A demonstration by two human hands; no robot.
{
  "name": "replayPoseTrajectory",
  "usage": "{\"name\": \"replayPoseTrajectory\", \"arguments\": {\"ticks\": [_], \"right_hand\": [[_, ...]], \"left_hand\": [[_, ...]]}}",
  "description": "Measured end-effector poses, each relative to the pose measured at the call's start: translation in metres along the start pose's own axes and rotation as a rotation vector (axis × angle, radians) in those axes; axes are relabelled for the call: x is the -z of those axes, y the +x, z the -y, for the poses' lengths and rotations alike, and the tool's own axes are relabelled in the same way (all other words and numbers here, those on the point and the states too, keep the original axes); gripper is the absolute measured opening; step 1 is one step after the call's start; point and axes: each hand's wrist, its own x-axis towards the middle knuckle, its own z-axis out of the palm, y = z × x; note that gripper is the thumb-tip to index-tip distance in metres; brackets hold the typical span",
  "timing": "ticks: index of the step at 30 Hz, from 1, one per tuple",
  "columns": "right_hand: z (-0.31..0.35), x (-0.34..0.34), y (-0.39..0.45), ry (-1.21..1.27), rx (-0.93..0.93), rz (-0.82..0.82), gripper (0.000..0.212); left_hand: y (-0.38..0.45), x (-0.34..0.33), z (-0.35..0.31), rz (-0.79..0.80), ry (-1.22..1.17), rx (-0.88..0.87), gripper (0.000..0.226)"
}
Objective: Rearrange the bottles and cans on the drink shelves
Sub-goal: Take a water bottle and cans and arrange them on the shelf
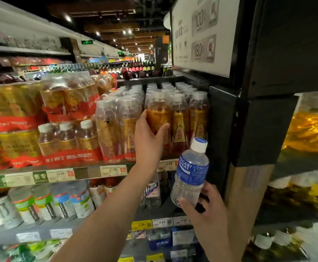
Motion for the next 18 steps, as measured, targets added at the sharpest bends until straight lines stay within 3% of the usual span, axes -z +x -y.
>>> {"name": "replayPoseTrajectory", "arguments": {"ticks": [10, 18], "right_hand": [[-0.011, 0.002, 0.004, 0.071, -0.11, 0.177, 0.053], [-0.018, -0.008, -0.004, 0.08, -0.12, 0.218, 0.053]], "left_hand": [[0.006, -0.013, -0.005, -0.02, 0.268, -0.019, 0.068], [0.02, -0.009, -0.002, 0.007, 0.439, -0.078, 0.07]]}}
